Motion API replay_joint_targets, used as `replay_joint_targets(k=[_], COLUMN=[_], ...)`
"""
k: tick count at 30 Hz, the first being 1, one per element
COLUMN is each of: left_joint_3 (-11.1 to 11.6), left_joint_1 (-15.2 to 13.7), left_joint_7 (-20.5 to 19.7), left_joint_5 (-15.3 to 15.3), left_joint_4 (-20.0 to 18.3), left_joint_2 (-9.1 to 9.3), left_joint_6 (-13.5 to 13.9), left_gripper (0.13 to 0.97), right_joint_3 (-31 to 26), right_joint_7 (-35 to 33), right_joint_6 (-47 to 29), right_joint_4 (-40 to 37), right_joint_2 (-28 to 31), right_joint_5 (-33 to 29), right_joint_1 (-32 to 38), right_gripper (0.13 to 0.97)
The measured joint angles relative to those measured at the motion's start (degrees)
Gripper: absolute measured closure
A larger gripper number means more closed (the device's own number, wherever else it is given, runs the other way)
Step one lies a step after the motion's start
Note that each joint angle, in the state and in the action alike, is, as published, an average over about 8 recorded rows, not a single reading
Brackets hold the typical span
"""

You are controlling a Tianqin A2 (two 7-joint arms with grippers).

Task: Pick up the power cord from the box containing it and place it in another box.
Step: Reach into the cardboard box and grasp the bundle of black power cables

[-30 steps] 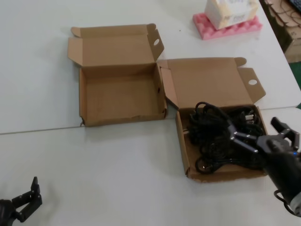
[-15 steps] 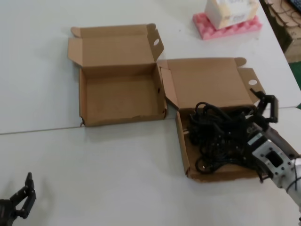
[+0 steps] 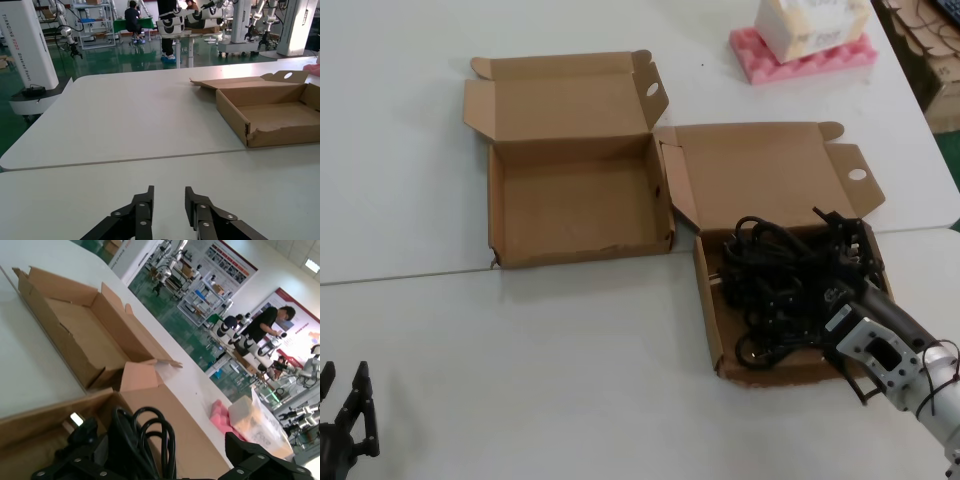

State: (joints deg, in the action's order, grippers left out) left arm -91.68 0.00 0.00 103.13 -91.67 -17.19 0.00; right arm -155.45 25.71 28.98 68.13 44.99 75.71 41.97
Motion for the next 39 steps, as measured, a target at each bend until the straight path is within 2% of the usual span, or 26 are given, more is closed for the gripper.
replay_joint_targets(k=[4,6,10,18,21,27,39], left_joint_3=[0.0,0.0,0.0,0.0,0.0,0.0,0.0], left_joint_1=[0.0,0.0,0.0,0.0,0.0,0.0,0.0], left_joint_7=[0.0,0.0,0.0,0.0,0.0,0.0,-0.01], left_joint_5=[0.0,0.0,0.0,0.0,0.0,0.0,0.0], left_joint_4=[0.0,0.0,0.0,0.0,0.0,0.0,0.0], left_joint_2=[0.0,0.0,0.0,0.0,0.0,0.0,0.0], left_joint_6=[0.0,0.0,0.0,0.0,0.0,0.0,0.0], left_gripper=[0.749,0.78,0.842,0.908,0.93,0.933,0.934], right_joint_3=[-1.53,-1.85,-2.13,-2.26,-2.27,-2.28,-2.28], right_joint_7=[0.0,0.0,0.0,0.0,0.0,0.0,0.0], right_joint_6=[0.43,0.45,0.14,-0.97,-1.09,-0.52,1.62], right_joint_4=[-0.96,-1.32,-1.81,-3.25,-3.81,-4.09,-2.19], right_joint_2=[0.09,0.05,-0.1,-0.86,-1.24,-1.48,0.58], right_joint_5=[1.38,1.89,2.89,4.27,4.33,4.51,6.14], right_joint_1=[0.66,0.83,1.06,1.33,1.34,1.29,0.58], right_gripper=[0.301,0.334,0.334,0.531,0.58,0.729,0.819])
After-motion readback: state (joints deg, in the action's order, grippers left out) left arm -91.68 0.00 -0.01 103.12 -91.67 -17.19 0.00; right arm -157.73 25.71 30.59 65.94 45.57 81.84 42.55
